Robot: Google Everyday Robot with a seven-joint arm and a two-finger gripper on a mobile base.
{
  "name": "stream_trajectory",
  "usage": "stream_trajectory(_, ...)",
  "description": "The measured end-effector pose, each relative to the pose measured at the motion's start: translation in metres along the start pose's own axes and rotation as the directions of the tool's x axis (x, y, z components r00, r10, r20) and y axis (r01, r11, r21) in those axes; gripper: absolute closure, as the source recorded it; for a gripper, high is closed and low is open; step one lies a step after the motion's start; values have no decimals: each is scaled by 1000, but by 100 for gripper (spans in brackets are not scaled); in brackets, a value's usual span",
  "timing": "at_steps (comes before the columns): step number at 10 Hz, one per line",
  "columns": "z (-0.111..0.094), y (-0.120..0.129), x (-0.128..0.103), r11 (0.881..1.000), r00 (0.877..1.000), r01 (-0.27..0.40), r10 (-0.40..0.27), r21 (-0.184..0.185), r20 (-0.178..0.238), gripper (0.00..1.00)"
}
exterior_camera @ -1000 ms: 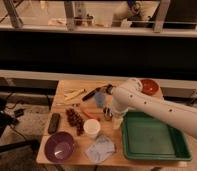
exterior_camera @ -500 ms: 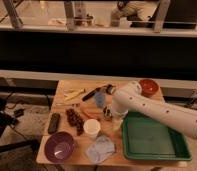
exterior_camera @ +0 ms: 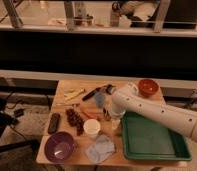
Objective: Stack cups on top of each other
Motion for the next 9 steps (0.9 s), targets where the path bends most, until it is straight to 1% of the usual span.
stream_trajectory(1,2,-1,0,1000,1000,3,-3,3,1,20)
stream_trajectory(3,4,-1,1,1000,1000,16,-17,9,10,31)
stream_trajectory(4,4,-2,1,1000,1000,21,-21,15,14,44)
stream_trajectory(5,4,-1,1,1000,1000,23,-23,16,16,52)
stream_trajectory(7,4,-1,1,999,999,31,-31,17,23,72)
stream_trajectory(8,4,-1,1,999,999,35,-36,18,29,84)
stream_trajectory(9,4,-1,1,999,999,36,-37,17,35,92)
